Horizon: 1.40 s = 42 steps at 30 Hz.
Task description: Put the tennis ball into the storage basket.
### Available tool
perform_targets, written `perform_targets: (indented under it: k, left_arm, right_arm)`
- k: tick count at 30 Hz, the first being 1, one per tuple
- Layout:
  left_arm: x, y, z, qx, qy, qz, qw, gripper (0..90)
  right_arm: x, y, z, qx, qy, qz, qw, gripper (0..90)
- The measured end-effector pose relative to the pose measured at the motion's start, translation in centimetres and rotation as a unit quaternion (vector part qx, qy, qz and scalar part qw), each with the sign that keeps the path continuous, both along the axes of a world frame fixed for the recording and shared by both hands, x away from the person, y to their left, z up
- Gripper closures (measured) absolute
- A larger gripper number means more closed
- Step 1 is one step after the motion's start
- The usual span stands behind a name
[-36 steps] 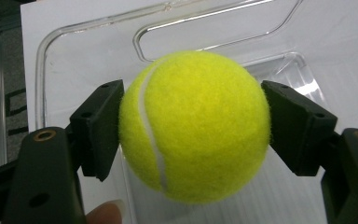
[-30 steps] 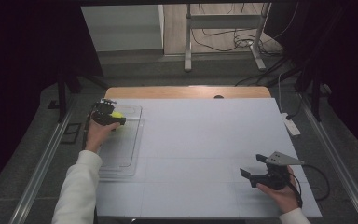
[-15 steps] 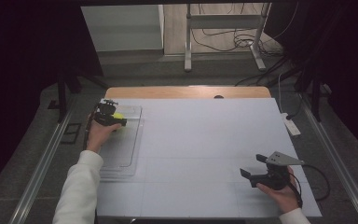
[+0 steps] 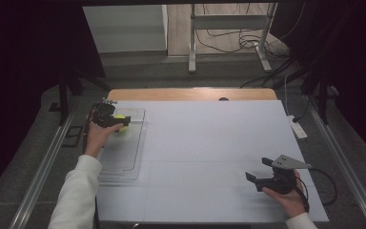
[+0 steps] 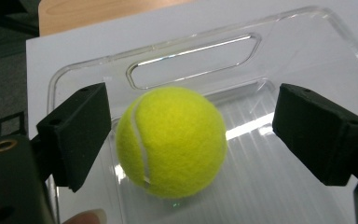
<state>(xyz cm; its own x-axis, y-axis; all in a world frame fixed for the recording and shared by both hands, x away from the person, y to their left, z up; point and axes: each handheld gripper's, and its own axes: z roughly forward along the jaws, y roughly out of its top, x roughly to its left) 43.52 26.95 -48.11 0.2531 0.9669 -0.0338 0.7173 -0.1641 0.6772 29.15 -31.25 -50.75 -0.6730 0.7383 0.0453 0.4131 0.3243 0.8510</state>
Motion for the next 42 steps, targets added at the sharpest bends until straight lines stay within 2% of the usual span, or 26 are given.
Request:
perform_targets:
  k: [8,12,16,20,25,31,36,40,42]
  left_arm:
    - [-1.6,0.3,0.8,-0.035,-0.026,-0.022,0.9988,12.2]
    - [-2.6,0.4,1.2,-0.062,-0.035,-0.031,0.9970,11.7]
    - [-3.3,0.3,1.5,-0.071,-0.040,-0.040,0.9959,11.6]
    - [-4.6,0.1,1.7,-0.090,-0.049,-0.056,0.9931,11.6]
    - [-6.2,-0.6,1.9,-0.099,-0.058,-0.076,0.9905,11.7]
    - [-8.4,-1.8,1.9,-0.116,-0.066,-0.107,0.9852,11.6]
    - [-9.9,-2.5,1.9,-0.119,-0.076,-0.128,0.9817,11.1]
    - [-11.9,-2.9,1.5,-0.131,-0.081,-0.142,0.9779,11.0]
    - [-12.7,-3.0,1.4,-0.131,-0.082,-0.144,0.9774,11.0]
  right_arm:
    - [0.1,0.0,0.0,0.001,0.001,0.001,1.0000,9.3]
    - [0.2,0.0,0.0,0.002,0.001,0.000,1.0000,9.3]
    - [0.2,0.0,0.0,0.004,0.001,0.001,1.0000,9.3]
    - [0.2,-0.1,0.0,0.003,0.002,0.001,1.0000,9.3]
    - [0.3,0.0,0.0,0.004,0.001,0.003,1.0000,9.4]
    - [0.4,0.0,0.0,0.003,0.001,0.005,1.0000,9.4]
    - [0.3,-0.1,0.0,0.006,0.001,0.007,1.0000,9.4]
    - [0.2,-0.2,0.2,0.007,-0.001,0.006,1.0000,9.4]
    - [0.2,-0.1,0.2,0.008,-0.002,0.006,0.9999,9.4]
